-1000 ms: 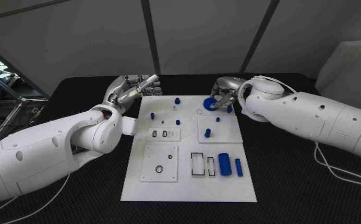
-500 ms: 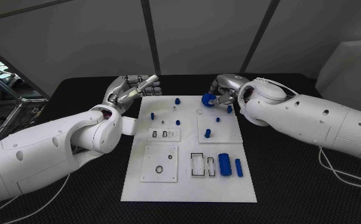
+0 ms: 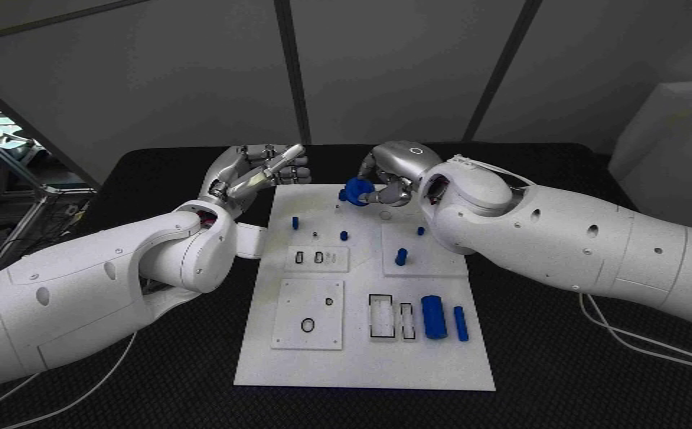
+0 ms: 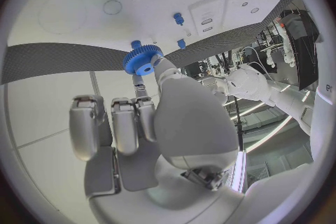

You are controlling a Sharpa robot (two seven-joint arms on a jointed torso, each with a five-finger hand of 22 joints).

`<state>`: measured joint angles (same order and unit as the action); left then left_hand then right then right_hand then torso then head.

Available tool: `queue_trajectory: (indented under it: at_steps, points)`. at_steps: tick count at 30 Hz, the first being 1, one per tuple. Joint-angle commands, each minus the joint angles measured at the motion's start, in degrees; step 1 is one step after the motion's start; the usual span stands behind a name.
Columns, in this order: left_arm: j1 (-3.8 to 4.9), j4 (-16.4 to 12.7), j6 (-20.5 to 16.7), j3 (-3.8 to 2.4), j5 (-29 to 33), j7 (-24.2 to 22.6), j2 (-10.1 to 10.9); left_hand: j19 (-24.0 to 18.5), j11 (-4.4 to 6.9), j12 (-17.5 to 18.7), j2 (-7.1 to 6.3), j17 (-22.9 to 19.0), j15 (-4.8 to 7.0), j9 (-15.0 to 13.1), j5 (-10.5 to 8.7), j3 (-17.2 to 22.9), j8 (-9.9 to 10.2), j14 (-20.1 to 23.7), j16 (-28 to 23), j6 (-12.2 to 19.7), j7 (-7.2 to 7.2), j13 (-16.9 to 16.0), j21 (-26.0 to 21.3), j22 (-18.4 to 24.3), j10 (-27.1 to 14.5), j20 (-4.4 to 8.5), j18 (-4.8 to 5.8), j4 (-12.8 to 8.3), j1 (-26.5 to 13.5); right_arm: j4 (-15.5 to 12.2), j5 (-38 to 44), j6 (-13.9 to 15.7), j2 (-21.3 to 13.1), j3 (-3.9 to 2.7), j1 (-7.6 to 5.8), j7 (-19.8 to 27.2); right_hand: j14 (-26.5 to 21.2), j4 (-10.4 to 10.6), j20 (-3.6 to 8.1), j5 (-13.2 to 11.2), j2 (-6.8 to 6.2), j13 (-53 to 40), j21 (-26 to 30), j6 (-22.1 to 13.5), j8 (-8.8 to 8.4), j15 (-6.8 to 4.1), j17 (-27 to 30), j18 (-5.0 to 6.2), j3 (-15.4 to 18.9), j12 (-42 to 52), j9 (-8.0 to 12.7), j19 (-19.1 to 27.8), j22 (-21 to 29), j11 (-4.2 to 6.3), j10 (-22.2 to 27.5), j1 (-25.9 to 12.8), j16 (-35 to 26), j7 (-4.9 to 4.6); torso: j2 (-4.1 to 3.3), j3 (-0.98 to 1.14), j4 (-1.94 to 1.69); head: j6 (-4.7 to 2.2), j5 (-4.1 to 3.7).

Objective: Assemble the parts on the task board

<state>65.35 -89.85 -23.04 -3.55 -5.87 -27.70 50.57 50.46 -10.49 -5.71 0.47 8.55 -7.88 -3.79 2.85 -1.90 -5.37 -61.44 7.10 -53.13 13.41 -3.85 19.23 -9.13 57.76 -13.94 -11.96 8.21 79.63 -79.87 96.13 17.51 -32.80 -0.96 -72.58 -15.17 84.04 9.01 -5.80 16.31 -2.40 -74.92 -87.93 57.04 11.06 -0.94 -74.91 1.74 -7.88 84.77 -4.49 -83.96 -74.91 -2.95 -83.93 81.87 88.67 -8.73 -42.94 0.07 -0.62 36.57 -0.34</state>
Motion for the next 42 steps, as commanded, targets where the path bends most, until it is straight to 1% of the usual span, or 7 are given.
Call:
queue_trajectory:
  at_steps: [1,3,7,15,28,39,42]
  points:
    - [0.11,0.0,0.5,-0.07,-0.1,-0.3,-0.1,-0.3,-0.01,0.2,0.38,0.1,0.07,0.0,0.09,0.0,0.3,0.2,-0.2,0.1,0.04,0.1,-0.1,0.1,-0.3,0.01,1.61,-0.2,0.0,0.9,4.4,0.7,1.3,0.27,-0.10,-1.0,5.4,0.0,0.50,-0.3,-0.31,-9.1,-0.3,1.7,0.05,-0.27,-12.7,-0.71,-0.5,0.1,-0.3,-2.6,-10.6,0.23,-1.9,-0.5,0.3,1.31,-0.08,-0.04,-0.19,-0.03,0.05]
    - [0.11,0.1,0.5,-0.07,-0.1,-0.3,-0.2,-0.3,-0.01,0.2,0.38,0.1,0.07,0.0,0.09,0.0,0.3,0.2,-0.2,0.1,0.04,0.1,-0.1,0.1,-0.3,0.01,1.61,-0.2,0.0,2.0,4.8,0.3,2.7,0.71,-0.09,-1.0,5.4,0.0,0.50,-0.3,-0.31,-9.1,-0.3,1.7,0.04,-0.27,-12.7,-0.71,-0.5,0.1,-0.3,-2.6,-10.6,0.23,-1.9,-0.5,0.3,1.32,-0.10,0.02,-0.04,0.03,0.25]
    - [0.11,0.1,0.5,-0.07,-0.1,-0.3,-0.3,-0.3,-0.01,0.2,0.38,0.1,0.07,0.0,0.09,0.0,0.3,0.2,-0.2,0.1,0.04,0.1,-0.1,0.1,-0.3,0.01,1.61,-0.2,0.0,3.8,5.1,-0.1,4.6,1.15,-0.06,-0.6,5.4,0.0,0.49,-0.3,-0.31,-9.0,-0.3,1.7,-0.01,-0.27,-12.7,-0.71,-0.7,0.0,-0.3,-2.6,-10.6,0.23,-1.8,-0.5,0.3,1.32,-0.17,0.00,-0.02,0.07,0.38]
    - [0.12,0.3,0.5,-0.08,-0.1,-0.3,-0.6,-0.3,0.00,0.2,0.45,0.1,0.08,0.0,0.08,0.0,0.3,0.1,-0.3,0.1,0.03,0.0,-0.1,0.1,-0.3,0.00,1.60,-0.3,0.0,6.0,5.3,-1.0,7.1,1.62,0.23,0.0,5.5,-0.1,0.49,-0.3,-0.33,-9.0,-0.3,1.7,-0.04,-0.26,-12.7,-0.71,-0.7,0.0,-0.3,-2.6,-10.6,0.23,-1.8,-0.5,0.3,1.32,-0.18,0.07,-0.04,0.24,0.59]
    - [0.13,0.2,0.5,-0.08,-0.1,-0.2,-0.6,-0.3,0.00,0.2,0.45,0.1,0.08,0.0,0.08,0.0,0.3,0.1,-0.3,0.1,0.03,0.0,-0.1,0.1,-0.3,0.00,1.60,-0.3,0.0,9.4,5.4,-3.0,9.3,1.86,0.59,1.3,5.4,-0.1,0.46,-0.1,-0.65,-8.9,-0.3,1.7,-0.30,-0.21,-12.6,-0.69,-0.9,-0.1,-0.2,-2.5,-10.5,0.18,-1.8,-0.8,0.3,1.23,-0.08,0.11,0.06,0.40,0.87]
    - [0.13,0.2,0.5,-0.08,-0.1,-0.2,-0.6,-0.3,0.00,0.2,0.45,0.1,0.08,0.0,0.08,0.0,0.3,0.1,-0.3,0.1,0.03,0.0,-0.1,0.1,-0.3,0.00,1.60,-0.3,0.0,10.3,5.3,-4.2,10.3,1.95,0.74,1.9,5.4,0.0,0.27,-0.4,-1.64,-8.3,-0.2,1.1,-1.32,0.04,-12.5,-0.67,-1.4,-0.7,0.1,-2.4,-10.4,-0.15,-1.3,-2.0,0.2,0.85,-0.09,0.09,0.06,0.48,0.87]
    - [0.13,0.2,0.5,-0.08,-0.1,-0.2,-0.6,-0.3,0.00,0.2,0.45,0.1,0.08,0.0,0.08,0.0,0.3,0.1,-0.3,0.1,0.03,0.0,-0.1,0.1,-0.3,0.00,1.60,-0.3,0.0,10.3,5.3,-4.5,10.4,2.25,0.77,2.0,5.4,0.1,0.19,-0.5,-1.96,-8.3,-0.2,0.9,-1.61,0.14,-12.4,-0.65,-1.4,-0.8,0.1,-2.4,-10.3,-0.26,-1.2,-2.5,0.2,0.73,-0.09,0.10,0.07,0.52,0.94]
